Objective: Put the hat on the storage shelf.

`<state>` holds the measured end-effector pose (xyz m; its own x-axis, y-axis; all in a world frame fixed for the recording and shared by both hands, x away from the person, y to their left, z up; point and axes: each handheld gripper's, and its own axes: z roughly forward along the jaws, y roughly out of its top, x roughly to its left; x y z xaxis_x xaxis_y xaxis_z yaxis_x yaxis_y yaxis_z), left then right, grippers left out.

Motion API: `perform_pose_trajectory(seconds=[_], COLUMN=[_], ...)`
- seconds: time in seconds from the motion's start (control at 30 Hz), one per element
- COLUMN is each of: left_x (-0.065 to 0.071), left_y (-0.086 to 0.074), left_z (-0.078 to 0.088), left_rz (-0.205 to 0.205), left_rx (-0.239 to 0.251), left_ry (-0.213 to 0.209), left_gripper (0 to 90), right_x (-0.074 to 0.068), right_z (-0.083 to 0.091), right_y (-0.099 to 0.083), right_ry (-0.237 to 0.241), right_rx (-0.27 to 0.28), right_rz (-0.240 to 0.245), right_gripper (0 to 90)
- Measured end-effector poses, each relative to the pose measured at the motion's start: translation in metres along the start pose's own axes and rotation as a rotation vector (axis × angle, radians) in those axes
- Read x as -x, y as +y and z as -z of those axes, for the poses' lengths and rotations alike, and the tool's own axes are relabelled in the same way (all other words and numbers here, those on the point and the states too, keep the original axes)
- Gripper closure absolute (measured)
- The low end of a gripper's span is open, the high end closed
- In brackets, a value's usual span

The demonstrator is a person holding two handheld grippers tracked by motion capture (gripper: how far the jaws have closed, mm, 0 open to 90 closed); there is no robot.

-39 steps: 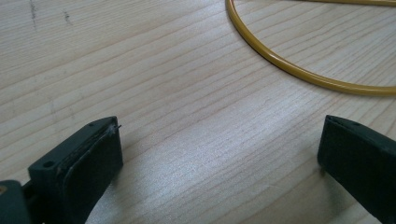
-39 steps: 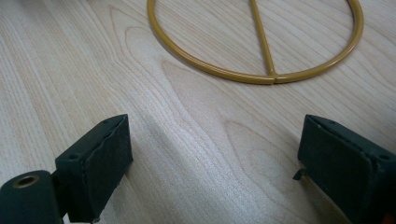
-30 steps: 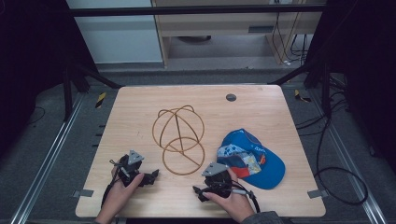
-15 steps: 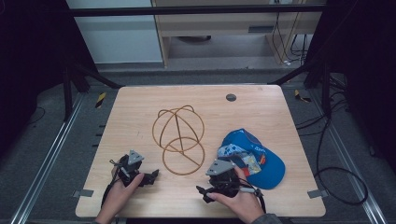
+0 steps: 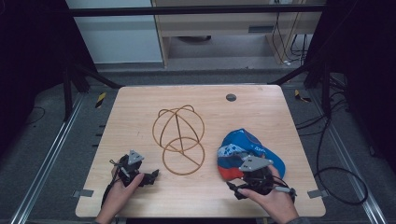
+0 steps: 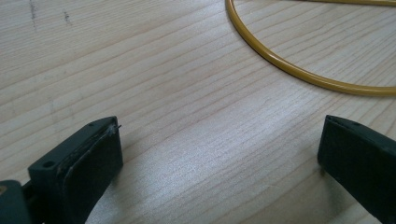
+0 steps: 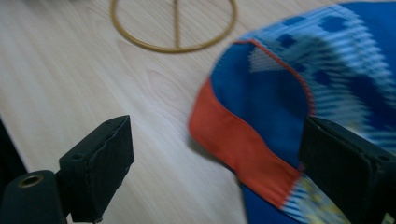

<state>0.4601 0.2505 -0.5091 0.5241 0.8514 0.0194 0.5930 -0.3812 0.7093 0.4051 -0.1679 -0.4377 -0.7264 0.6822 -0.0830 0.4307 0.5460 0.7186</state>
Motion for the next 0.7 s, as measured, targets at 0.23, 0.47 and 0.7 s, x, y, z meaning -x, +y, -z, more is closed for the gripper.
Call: perform_pose_trajectory(seconds=[0.23,0.47,0.7], left_x=[0.000,0.000,0.000], left_y=[0.000,0.000,0.000], left_z=[0.000,0.000,0.000], left_rz=[0.000,0.000,0.000], left_rx=[0.000,0.000,0.000], left_ry=[0.000,0.000,0.000], left_gripper=[0.0,0.0,0.0], right_x=[0.023,0.053,0.077], right_z=[0.014,0.030,0.033], right_y=[-0.008,-0.011,-0.007], right_ry=[-0.036,-0.061,-0.049], right_rx=[-0.019,-0.086,-0.132], right_rz=[-0.028,-0.032,-0.047], right_gripper=[13.7,22.8,31.6])
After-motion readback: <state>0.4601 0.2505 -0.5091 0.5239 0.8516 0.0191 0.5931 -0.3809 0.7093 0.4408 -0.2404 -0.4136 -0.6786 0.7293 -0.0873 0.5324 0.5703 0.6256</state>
